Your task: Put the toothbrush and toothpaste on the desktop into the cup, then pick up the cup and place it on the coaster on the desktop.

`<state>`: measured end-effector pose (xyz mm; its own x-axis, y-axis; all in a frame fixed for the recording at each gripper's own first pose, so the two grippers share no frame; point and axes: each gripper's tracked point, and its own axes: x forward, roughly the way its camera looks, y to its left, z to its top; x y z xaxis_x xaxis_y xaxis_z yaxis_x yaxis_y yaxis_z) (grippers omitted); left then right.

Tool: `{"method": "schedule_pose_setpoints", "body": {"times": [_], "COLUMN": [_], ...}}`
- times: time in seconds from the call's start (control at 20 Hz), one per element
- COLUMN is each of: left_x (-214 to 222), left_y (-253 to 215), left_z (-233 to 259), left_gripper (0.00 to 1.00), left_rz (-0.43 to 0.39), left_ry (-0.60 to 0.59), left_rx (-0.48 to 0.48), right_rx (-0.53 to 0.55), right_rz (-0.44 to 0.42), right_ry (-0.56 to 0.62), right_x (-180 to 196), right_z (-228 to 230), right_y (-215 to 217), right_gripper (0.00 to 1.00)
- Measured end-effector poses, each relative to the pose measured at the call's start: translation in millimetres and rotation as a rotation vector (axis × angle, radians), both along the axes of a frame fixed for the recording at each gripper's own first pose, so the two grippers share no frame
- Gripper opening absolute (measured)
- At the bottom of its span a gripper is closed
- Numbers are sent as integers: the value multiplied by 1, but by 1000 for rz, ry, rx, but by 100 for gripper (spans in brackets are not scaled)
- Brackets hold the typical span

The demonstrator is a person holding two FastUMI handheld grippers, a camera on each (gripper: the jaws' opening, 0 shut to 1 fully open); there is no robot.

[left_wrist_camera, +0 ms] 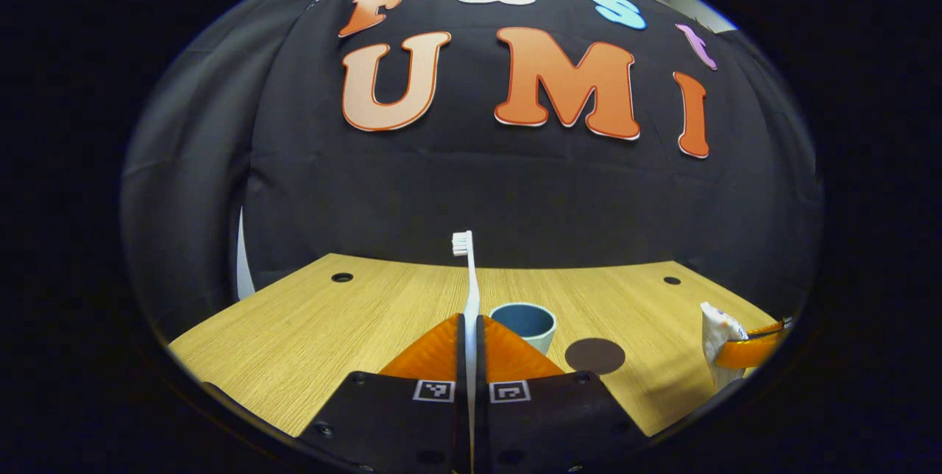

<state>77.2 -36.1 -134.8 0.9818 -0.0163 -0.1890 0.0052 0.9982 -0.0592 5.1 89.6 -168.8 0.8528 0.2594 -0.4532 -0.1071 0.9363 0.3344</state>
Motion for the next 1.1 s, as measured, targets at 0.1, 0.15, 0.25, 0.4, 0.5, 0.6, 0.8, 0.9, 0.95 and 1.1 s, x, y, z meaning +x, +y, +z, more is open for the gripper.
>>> {"method": "schedule_pose_setpoints", "body": {"times": [0.1, 0.15, 0.25, 0.4, 0.5, 0.6, 0.8, 0.9, 0.95, 1.1], "left_x": [16, 22, 36, 57, 69, 82, 104, 110, 113, 118], "left_y": [-2, -3, -11, -26, -36, -43, -51, -55, -55, -62], "left_z": [19, 28, 41, 53, 55, 52, 43, 38, 30, 5], "left_gripper": [2, 3, 2, 2, 2, 2, 2, 2, 2, 2], "left_rz": [-1, -5, -20, -45, -72, -88, -113, -125, -128, -138], "left_ry": [-51, -73, -113, -156, -173, -175, -173, -166, -149, -92], "left_rx": [4, 4, 0, 1, -19, -45, -89, -105, -103, -117], "right_rx": [-11, -16, -25, -31, -36, -44, -54, -58, -59, -64], "right_rz": [-5, -8, -18, -34, -44, -57, -73, -76, -76, -79], "right_ry": [-25, -35, -49, -59, -60, -57, -52, -57, -58, -54], "right_x": [3, 5, 8, 10, 16, 19, 23, 26, 27, 32], "right_z": [9, 12, 16, 20, 18, 15, 9, 7, 7, 3], "right_y": [-4, -6, -12, -17, -26, -30, -37, -39, -40, -42], "right_gripper": [5, 6, 5, 6, 6, 5, 5, 5, 5, 5]}}
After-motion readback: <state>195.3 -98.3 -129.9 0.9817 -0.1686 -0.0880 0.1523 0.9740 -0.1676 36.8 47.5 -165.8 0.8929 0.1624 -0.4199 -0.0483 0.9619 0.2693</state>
